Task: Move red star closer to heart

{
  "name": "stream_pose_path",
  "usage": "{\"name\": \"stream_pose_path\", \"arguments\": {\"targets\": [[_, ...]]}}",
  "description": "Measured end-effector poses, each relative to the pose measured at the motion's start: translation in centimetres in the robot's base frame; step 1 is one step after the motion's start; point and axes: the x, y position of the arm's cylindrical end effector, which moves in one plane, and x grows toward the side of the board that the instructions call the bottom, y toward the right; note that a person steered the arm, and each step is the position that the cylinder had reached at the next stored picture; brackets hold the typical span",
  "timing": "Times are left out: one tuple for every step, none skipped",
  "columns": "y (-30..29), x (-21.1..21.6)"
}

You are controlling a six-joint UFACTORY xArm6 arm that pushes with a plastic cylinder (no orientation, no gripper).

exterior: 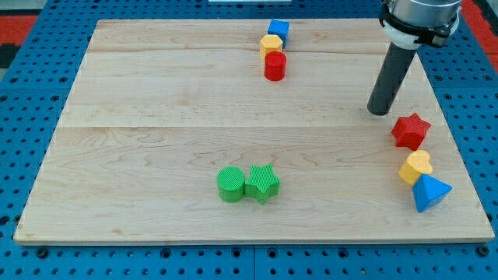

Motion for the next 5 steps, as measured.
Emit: {"name": "stream_pose_path", "arguments": {"targets": [[4.6,-1.1],[6.8,-0.6],[5.9,1.0],[3.9,2.3],[1.7,3.2]]}}
